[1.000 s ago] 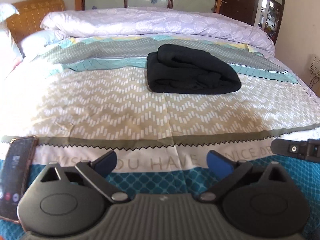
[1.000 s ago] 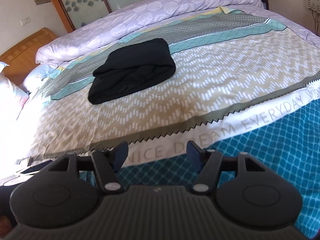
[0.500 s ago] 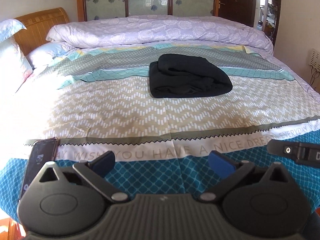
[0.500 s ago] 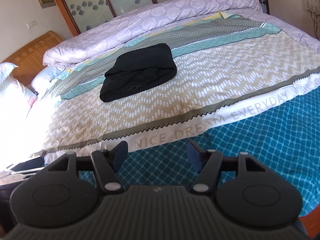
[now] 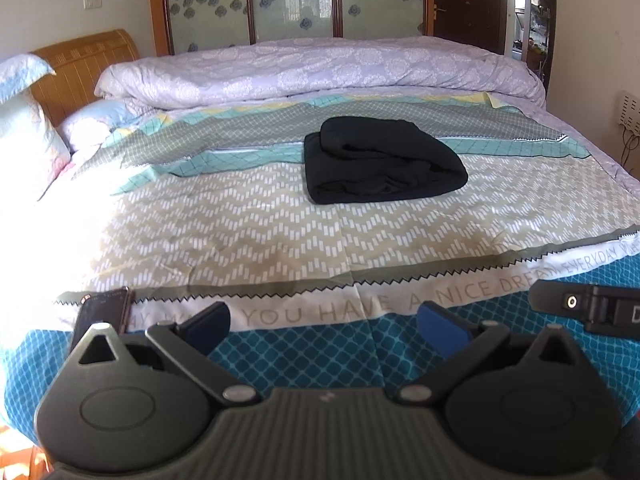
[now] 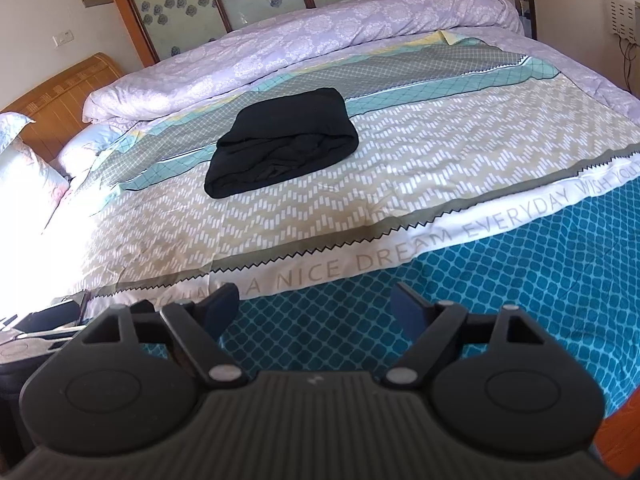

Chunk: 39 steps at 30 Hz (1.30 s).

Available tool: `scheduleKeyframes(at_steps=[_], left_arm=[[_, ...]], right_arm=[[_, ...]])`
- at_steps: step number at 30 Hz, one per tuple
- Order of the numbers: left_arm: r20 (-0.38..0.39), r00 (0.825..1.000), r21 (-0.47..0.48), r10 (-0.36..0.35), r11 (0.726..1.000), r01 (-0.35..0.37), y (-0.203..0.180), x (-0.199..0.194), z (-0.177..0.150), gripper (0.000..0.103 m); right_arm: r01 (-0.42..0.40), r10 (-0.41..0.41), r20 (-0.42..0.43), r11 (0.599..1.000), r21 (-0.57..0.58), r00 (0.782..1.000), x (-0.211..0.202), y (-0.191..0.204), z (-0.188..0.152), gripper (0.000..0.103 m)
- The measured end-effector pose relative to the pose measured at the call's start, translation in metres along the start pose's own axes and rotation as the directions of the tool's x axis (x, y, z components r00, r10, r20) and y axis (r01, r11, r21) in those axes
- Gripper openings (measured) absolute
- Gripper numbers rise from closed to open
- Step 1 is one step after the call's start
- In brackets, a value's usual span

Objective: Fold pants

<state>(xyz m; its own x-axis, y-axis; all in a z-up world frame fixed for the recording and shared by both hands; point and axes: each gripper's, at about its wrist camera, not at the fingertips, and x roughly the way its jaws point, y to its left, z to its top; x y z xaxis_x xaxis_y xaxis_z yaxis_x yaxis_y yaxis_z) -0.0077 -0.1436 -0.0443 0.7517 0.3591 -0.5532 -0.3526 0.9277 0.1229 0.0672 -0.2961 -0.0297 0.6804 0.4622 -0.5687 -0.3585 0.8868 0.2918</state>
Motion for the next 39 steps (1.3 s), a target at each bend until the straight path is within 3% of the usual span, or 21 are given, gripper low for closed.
scheduleKeyframes(at_steps=[8,14,19,24,39], left_arm=[[0.031,0.999,0.046,0.018,0.999,-0.020,-0.009,-0.008,0.006,0.103],[-0.033,0.999,0.028,0.000,1.000,0.001,-0.009,-0.003,0.001,0.103],[-0.069,0.997,0.008,0.032,0.999,-0.031,-0.008,0.001,-0.001,0.103],[-0.125,0.992,-0.044,0.002,0.999,-0.007,-0.002,0.007,0.000,0.103],[-0.114,0.993,0.024,0.028,0.999,-0.025,-0.004,0.003,0.004,0.103]], right_arm=[[0.003,-0.003,0.026,1.000,-0.022,1.000,-0.008,0.003,0.004,0.087],[0.078,-0.077,0.020,0.996,-0.046,0.997,-0.006,0.005,0.001,0.092],[0.069,-0.069,-0.003,0.997,-0.024,0.998,-0.007,0.000,-0.002,0.092],[0.096,-0.096,-0.012,0.995,-0.008,0.995,-0.008,-0.002,-0.002,0.092],[0.094,-0.094,-0.004,0.995,0.030,0.996,-0.011,-0.008,0.000,0.092]])
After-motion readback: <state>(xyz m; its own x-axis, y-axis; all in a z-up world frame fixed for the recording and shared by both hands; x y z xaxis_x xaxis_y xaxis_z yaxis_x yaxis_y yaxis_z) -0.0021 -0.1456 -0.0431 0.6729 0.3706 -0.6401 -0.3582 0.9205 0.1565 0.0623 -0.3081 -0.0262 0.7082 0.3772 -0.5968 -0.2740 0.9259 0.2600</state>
